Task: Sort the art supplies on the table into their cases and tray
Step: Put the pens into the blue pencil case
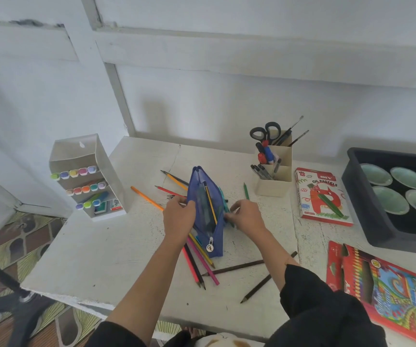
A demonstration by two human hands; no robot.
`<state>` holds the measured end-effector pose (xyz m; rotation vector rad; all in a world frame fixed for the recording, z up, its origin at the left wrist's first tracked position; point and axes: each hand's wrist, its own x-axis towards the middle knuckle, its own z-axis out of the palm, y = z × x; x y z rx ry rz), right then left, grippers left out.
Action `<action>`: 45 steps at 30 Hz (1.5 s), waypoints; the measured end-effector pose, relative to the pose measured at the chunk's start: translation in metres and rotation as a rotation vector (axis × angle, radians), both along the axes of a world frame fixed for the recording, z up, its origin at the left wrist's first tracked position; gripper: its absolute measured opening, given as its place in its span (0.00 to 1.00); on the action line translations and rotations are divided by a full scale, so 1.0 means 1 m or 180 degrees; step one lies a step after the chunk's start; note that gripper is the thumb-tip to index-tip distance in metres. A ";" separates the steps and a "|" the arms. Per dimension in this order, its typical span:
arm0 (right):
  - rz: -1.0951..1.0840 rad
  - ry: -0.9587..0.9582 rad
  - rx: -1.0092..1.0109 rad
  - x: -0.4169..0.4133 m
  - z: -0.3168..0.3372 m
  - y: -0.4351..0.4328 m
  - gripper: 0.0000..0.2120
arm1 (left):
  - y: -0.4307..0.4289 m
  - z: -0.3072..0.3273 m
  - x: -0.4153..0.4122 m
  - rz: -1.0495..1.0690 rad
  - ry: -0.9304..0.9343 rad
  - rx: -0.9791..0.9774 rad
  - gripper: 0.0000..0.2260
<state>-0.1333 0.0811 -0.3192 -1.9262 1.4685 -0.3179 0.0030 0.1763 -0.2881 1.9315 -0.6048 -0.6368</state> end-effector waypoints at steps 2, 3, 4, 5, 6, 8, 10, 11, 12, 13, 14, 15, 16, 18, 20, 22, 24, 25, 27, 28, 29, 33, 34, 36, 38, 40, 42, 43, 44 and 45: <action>0.0024 0.0075 0.0049 0.001 -0.002 0.000 0.13 | 0.000 0.000 0.000 0.0006 -0.0007 -0.0016 0.03; 0.0012 0.0074 0.0072 0.000 -0.001 -0.001 0.12 | 0.000 0.000 0.000 0.0008 0.0003 -0.0039 0.03; -0.0023 0.0053 0.0101 -0.001 -0.001 -0.001 0.11 | 0.000 0.001 -0.001 0.0008 0.0021 -0.0074 0.03; -0.0097 -0.0011 0.0145 -0.003 0.002 -0.001 0.11 | 0.000 0.000 -0.001 0.0006 0.0039 -0.0108 0.03; -0.0202 -0.0150 0.0200 -0.005 0.005 -0.001 0.10 | -0.001 -0.001 -0.002 0.0000 0.0054 -0.0132 0.03; -0.0522 -0.0627 0.0407 -0.009 0.015 -0.001 0.07 | -0.001 -0.003 -0.002 -0.0017 0.0074 -0.0140 0.03; -0.0784 -0.1264 0.0762 -0.010 0.030 0.000 0.05 | -0.003 -0.005 -0.001 -0.0031 0.0073 -0.0124 0.03; -0.0778 -0.1577 0.0917 -0.011 0.039 -0.001 0.04 | -0.004 -0.006 -0.001 -0.0047 0.0053 -0.0110 0.03; -0.0667 -0.1840 0.1036 -0.011 0.049 -0.001 0.04 | -0.004 -0.006 -0.001 -0.0058 0.0026 -0.0103 0.03; -0.0471 -0.1999 0.1116 -0.012 0.059 0.000 0.04 | -0.004 -0.006 -0.001 -0.0059 0.0003 -0.0106 0.03; -0.0254 -0.2027 0.1158 -0.013 0.068 0.000 0.04 | -0.006 -0.006 -0.002 -0.0065 -0.0008 -0.0115 0.03; -0.0021 -0.1898 0.1176 -0.013 0.076 0.002 0.05 | -0.006 -0.006 -0.002 -0.0055 -0.0018 -0.0117 0.03; 0.0196 -0.1647 0.1171 -0.013 0.082 0.003 0.06 | -0.006 -0.005 -0.003 -0.0052 -0.0023 -0.0119 0.03; 0.0537 -0.1147 0.1175 -0.010 0.090 0.009 0.06 | -0.008 -0.006 -0.004 -0.0054 -0.0010 -0.0115 0.03; 0.0605 -0.1029 0.1161 -0.003 0.092 0.017 0.08 | -0.009 -0.007 -0.005 -0.0066 0.0021 -0.0108 0.03; 0.0422 -0.1029 0.0774 0.004 0.086 0.021 0.10 | -0.009 -0.007 -0.005 -0.0073 0.0006 -0.0095 0.03; 0.0110 -0.0911 0.0072 0.006 0.078 0.021 0.09 | -0.008 -0.007 -0.005 -0.0074 0.0000 -0.0103 0.03; -0.0001 -0.0789 -0.0183 0.005 0.073 0.020 0.09 | -0.008 -0.006 -0.005 -0.0071 -0.0003 -0.0098 0.03; -0.0014 -0.0359 -0.0242 0.001 0.064 0.018 0.13 | -0.007 -0.005 -0.005 -0.0054 -0.0012 -0.0099 0.03; 0.0053 -0.0150 -0.0093 -0.002 0.059 0.017 0.15 | -0.006 -0.005 -0.006 -0.0053 -0.0008 -0.0112 0.03; 0.0123 -0.0049 0.0067 -0.004 0.055 0.017 0.15 | -0.006 -0.004 -0.006 -0.0051 0.0004 -0.0131 0.03; 0.0402 -0.0346 0.0277 -0.008 0.055 0.022 0.11 | -0.001 -0.001 -0.011 -0.0035 0.0085 -0.0250 0.03; 0.0416 -0.0493 0.0218 -0.007 0.058 0.025 0.13 | 0.000 0.000 -0.012 -0.0007 0.0118 -0.0296 0.03; 0.0448 -0.0797 0.0054 -0.002 0.066 0.031 0.14 | 0.003 0.002 -0.013 0.0097 0.0157 -0.0441 0.03; 0.0597 -0.0982 -0.0065 0.002 0.074 0.038 0.14 | 0.008 0.007 -0.012 0.0226 0.0162 -0.0579 0.05; 0.0765 -0.1155 -0.0032 0.005 0.078 0.046 0.14 | 0.016 0.014 -0.010 0.0391 0.0138 -0.0684 0.07; 0.0995 -0.1199 0.0065 0.007 0.080 0.057 0.14 | 0.028 0.019 -0.007 0.0604 0.0071 -0.0715 0.07; 0.1115 -0.1163 0.0098 0.010 0.079 0.063 0.14 | 0.035 0.020 -0.006 0.0714 0.0024 -0.0693 0.07; 0.1212 -0.1161 0.0143 0.012 0.076 0.069 0.14 | 0.042 0.019 -0.005 0.0816 -0.0008 -0.0689 0.06; 0.1290 -0.1183 0.0196 0.015 0.072 0.075 0.14 | 0.050 0.017 -0.003 0.0915 -0.0015 -0.0700 0.06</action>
